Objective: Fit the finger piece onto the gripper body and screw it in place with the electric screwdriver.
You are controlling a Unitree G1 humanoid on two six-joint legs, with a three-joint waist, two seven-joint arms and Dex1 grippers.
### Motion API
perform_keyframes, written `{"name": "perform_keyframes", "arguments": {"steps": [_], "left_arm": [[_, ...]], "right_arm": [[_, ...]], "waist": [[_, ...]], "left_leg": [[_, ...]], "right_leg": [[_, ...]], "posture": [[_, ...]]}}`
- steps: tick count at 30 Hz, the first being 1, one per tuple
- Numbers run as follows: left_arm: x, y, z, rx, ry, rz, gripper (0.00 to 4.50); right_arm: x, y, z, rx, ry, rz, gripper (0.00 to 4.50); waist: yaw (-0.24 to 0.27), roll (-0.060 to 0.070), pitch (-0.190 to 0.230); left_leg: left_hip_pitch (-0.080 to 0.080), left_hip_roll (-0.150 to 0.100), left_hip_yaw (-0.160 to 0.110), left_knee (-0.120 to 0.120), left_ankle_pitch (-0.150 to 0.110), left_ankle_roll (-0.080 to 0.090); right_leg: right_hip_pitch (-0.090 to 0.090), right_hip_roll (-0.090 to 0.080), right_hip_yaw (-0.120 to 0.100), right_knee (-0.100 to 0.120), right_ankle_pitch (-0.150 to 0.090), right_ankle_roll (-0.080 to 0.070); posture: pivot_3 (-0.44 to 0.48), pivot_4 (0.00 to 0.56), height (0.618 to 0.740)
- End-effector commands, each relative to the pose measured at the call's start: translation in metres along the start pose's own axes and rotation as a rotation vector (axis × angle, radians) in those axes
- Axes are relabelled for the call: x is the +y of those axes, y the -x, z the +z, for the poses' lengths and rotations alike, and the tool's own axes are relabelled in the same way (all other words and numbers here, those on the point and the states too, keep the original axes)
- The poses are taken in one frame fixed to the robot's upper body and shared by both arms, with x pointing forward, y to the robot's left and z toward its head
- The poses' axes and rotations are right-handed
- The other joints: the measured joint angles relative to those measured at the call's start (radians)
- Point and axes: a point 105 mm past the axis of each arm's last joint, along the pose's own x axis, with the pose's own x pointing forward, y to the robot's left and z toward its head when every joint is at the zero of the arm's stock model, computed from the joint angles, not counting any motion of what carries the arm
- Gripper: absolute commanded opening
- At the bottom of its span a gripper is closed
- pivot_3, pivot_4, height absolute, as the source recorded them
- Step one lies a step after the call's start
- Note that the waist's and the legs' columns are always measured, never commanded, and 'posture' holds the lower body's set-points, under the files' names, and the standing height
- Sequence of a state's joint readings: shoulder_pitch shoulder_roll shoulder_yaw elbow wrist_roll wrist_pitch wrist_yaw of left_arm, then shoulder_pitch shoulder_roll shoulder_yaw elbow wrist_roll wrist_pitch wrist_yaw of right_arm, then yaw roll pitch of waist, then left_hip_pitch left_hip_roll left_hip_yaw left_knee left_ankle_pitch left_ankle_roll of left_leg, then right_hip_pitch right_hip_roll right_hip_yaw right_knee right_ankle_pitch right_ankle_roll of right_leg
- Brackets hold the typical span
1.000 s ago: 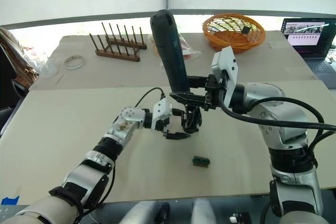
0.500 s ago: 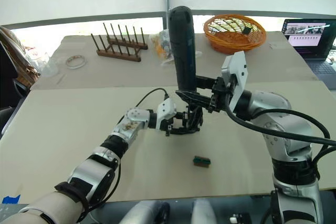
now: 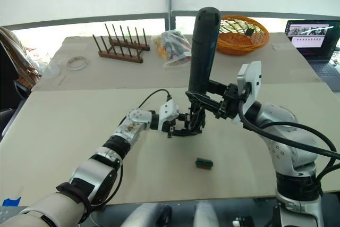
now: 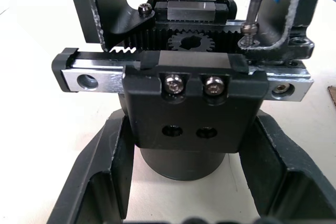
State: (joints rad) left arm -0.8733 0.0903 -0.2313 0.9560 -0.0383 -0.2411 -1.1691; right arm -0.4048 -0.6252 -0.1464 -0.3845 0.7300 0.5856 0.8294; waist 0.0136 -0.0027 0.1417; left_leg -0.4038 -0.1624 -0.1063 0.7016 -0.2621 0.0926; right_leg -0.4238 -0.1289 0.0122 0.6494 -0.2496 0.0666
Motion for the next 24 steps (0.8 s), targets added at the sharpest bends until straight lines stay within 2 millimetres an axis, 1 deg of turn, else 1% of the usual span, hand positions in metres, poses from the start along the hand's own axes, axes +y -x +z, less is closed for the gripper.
{"name": "perform_keyframes", "arguments": {"steps": [1,7,11,17,24], "left_arm": [[0.008,0.001,0.013,-0.018,-0.037,0.016,2.28],[0.009,0.001,0.014,-0.021,-0.038,0.021,2.28],[0.010,0.002,0.014,-0.021,-0.038,0.025,2.28],[0.011,0.002,0.015,-0.021,-0.038,0.029,2.28],[0.010,0.001,0.016,-0.023,-0.039,0.027,2.28]], "right_arm": [[0.005,0.000,-0.039,0.154,-0.098,0.031,1.91],[0.002,-0.004,-0.044,0.169,-0.140,0.023,1.91],[-0.003,-0.001,-0.050,0.188,-0.146,0.003,1.91],[-0.015,0.003,-0.048,0.169,-0.147,-0.042,1.91],[-0.013,0.001,-0.047,0.167,-0.121,-0.024,1.91]], "waist": [[0.000,-0.003,-0.002],[0.000,-0.008,-0.005],[-0.001,-0.011,-0.007],[-0.001,-0.014,-0.008],[-0.001,-0.014,-0.008]], "left_leg": [[0.000,0.000,0.000,0.000,0.000,0.000],[0.001,0.001,0.000,0.000,0.000,0.000],[0.001,0.001,0.000,0.000,0.000,0.000],[0.001,0.001,0.000,-0.001,0.000,0.000],[0.001,0.001,0.000,-0.001,0.000,0.000]], "right_leg": [[0.000,0.000,0.000,0.000,0.000,0.000],[0.001,0.000,0.000,0.000,0.000,0.000],[0.001,-0.001,0.000,0.000,0.000,0.000],[0.001,-0.001,0.000,-0.001,0.000,0.000],[0.001,-0.001,0.001,-0.001,0.000,0.000]], "posture": [[0.000,0.150,0.740],[0.000,0.150,0.740],[0.000,0.150,0.740],[0.000,0.150,0.740],[0.000,0.150,0.740]]}}
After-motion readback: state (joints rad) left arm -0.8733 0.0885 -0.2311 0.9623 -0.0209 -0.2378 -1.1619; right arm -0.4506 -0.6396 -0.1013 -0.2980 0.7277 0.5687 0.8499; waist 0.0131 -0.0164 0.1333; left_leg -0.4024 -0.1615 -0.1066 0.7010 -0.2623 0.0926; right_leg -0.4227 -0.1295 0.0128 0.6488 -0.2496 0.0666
